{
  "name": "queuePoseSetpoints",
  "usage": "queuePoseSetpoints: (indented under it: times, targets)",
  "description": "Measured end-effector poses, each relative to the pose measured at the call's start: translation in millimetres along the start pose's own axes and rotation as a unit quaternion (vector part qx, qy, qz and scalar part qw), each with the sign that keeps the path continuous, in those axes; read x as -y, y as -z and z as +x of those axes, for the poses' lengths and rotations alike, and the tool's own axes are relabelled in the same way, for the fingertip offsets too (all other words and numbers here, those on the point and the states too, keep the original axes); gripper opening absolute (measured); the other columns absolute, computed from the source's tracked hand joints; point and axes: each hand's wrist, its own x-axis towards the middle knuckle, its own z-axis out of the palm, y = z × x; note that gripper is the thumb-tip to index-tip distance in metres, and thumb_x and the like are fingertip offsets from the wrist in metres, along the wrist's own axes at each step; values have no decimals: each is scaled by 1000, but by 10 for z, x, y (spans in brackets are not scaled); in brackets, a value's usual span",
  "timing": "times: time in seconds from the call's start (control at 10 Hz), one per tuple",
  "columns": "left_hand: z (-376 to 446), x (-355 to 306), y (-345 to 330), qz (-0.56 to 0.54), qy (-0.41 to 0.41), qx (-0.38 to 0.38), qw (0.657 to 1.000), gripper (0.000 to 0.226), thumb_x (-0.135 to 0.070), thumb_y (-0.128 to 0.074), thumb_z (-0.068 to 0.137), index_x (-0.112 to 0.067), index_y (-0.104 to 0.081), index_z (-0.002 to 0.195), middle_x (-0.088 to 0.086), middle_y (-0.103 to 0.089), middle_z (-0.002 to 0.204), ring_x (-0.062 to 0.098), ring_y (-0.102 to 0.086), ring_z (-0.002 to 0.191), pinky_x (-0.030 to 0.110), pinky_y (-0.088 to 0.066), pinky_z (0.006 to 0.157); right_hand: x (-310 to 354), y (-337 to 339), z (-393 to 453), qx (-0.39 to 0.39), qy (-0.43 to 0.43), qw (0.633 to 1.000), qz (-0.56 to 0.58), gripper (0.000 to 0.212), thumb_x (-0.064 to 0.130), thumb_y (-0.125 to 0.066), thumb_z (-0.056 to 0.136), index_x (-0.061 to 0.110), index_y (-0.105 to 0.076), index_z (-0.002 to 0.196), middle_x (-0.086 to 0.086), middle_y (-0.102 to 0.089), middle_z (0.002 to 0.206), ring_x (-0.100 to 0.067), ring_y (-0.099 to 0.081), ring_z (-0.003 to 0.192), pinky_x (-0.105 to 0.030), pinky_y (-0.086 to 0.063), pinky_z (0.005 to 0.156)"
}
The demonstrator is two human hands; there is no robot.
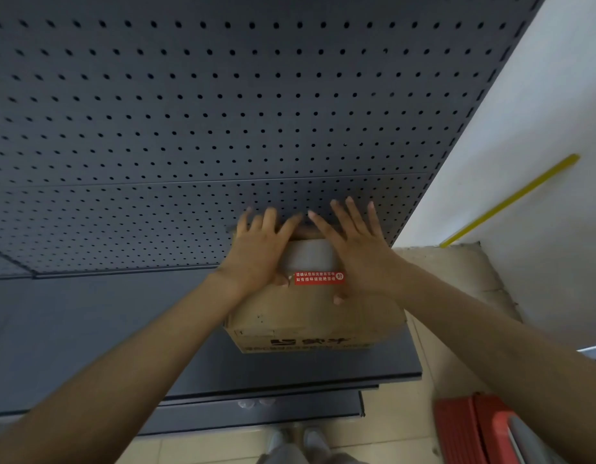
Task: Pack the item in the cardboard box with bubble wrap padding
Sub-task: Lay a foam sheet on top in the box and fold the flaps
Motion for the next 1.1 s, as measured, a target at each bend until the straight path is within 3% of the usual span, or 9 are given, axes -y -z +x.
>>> queuePoseSetpoints:
  times: [0.1,0.2,0.3,0.5,0.7,0.8,0.9,1.0,1.1]
  targets:
    - [-92,9,-76,-117,-28,66,991,74,-41,-68,81,-23,-35,145,8,-39,133,26,-43,122,38,-38,104,53,32,-75,61,44,995,70,127,52,-77,68,27,16,151,-11,-28,156,-32,-25,144,-52,-3,120]
    - [-155,-12,-163,-144,-41,86,985,66,-37,-59,88,-23,-34,147,9,-34,135,25,-38,123,36,-42,99,74,-11,-149,179,32,973,142,85,38,-59,90,27,-4,153,-4,-6,162,-26,-16,147,-41,-16,120]
    - [-201,-103,-284,-109,-38,69,991,64,-37,-45,95,-15,-24,151,13,-25,145,28,-30,133,40,-35,109,89,-94,-146,228,16,961,154,74,34,-46,96,29,0,154,3,15,161,-26,-1,150,-45,-13,122]
    - [-247,-184,-398,-106,-17,42,993,60,-34,-37,99,-11,-22,152,15,-26,145,30,-27,136,39,-23,115,134,-91,-108,238,-18,946,218,74,19,-48,93,30,-5,152,7,11,161,-25,2,149,-45,-10,122]
    - [-239,-243,-305,-79,13,45,996,50,-30,-35,101,-10,-30,146,16,-32,142,32,-38,130,42,-35,107,190,-59,-276,159,-47,961,219,75,23,-54,90,35,-11,151,12,4,161,-20,-3,149,-50,-10,121]
    - [-277,-291,-151,-58,37,27,997,52,-27,-33,101,-10,-24,150,18,-30,148,35,-30,138,45,-28,112,251,-2,-432,55,-42,989,132,73,22,-52,92,32,-11,151,8,5,162,-20,3,150,-44,-2,121]
    - [-456,-330,29,-57,50,6,997,57,-25,-29,103,-14,-7,155,19,-8,160,36,-5,149,48,-10,119,347,112,-636,6,-52,993,102,69,14,-46,96,28,-9,153,2,14,162,-24,13,149,-44,6,119]
    - [-686,-388,87,-70,66,-21,995,59,-22,-30,103,-18,-2,155,18,5,162,36,6,149,52,-9,121,419,225,-889,-33,-37,987,156,66,14,-50,93,25,-20,151,0,4,163,-27,5,150,-53,-8,121]
    - [-1071,-561,225,-82,92,-45,991,67,-16,-37,98,-19,0,154,17,3,162,38,4,149,56,-16,118,502,387,-1322,-89,0,975,205,57,15,-53,91,23,-36,145,3,-13,161,-22,-10,147,-46,-19,119]
